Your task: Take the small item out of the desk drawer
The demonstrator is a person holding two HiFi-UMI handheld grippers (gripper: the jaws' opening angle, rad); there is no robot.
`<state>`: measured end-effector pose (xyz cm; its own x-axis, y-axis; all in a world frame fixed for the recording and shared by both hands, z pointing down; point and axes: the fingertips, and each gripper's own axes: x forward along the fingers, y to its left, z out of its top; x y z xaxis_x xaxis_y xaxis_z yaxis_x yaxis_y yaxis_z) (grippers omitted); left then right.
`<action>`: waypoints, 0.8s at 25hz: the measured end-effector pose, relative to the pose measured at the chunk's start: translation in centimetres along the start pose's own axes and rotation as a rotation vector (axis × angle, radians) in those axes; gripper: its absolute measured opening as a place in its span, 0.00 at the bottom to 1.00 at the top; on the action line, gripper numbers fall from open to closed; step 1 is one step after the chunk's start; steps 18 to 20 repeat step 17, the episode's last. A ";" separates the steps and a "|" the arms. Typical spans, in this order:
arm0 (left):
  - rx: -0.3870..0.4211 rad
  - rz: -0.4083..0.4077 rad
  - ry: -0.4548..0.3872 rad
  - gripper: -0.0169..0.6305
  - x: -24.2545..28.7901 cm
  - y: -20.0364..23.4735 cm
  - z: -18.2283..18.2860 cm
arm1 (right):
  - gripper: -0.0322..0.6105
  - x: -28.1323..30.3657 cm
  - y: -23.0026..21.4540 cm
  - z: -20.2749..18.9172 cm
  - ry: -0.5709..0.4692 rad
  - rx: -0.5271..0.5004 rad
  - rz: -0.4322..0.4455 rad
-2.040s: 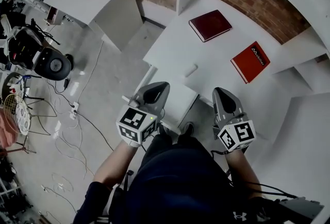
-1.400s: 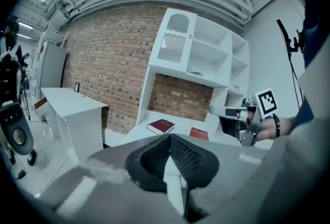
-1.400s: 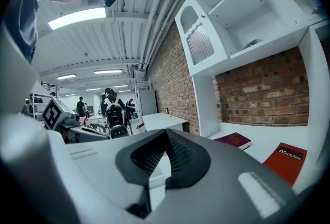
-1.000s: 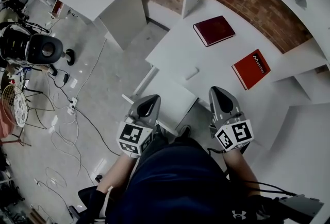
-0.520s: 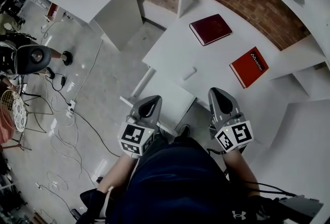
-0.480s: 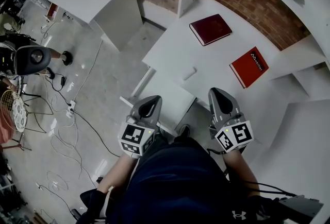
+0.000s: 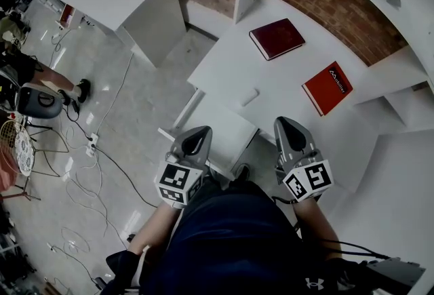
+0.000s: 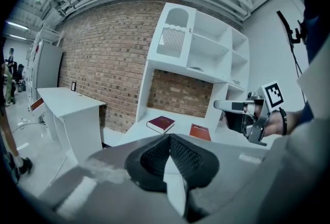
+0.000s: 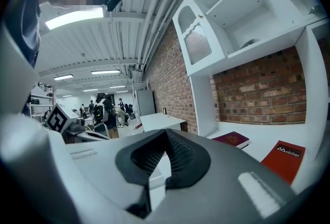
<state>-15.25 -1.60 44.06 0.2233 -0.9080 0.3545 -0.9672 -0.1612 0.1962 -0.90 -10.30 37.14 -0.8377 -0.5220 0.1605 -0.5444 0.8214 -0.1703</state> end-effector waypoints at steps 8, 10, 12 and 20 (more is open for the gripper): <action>0.005 -0.015 0.005 0.03 -0.1 0.3 -0.2 | 0.05 -0.2 0.3 -0.3 0.005 -0.001 -0.019; 0.008 -0.020 0.004 0.03 0.0 0.4 -0.1 | 0.05 -0.1 0.4 -0.3 0.006 -0.001 -0.022; 0.009 -0.024 0.003 0.03 0.0 0.4 -0.1 | 0.05 -0.1 0.6 -0.2 0.006 -0.001 -0.023; 0.013 -0.031 0.003 0.03 -0.1 0.4 0.0 | 0.05 -0.2 0.7 -0.3 0.006 0.004 -0.028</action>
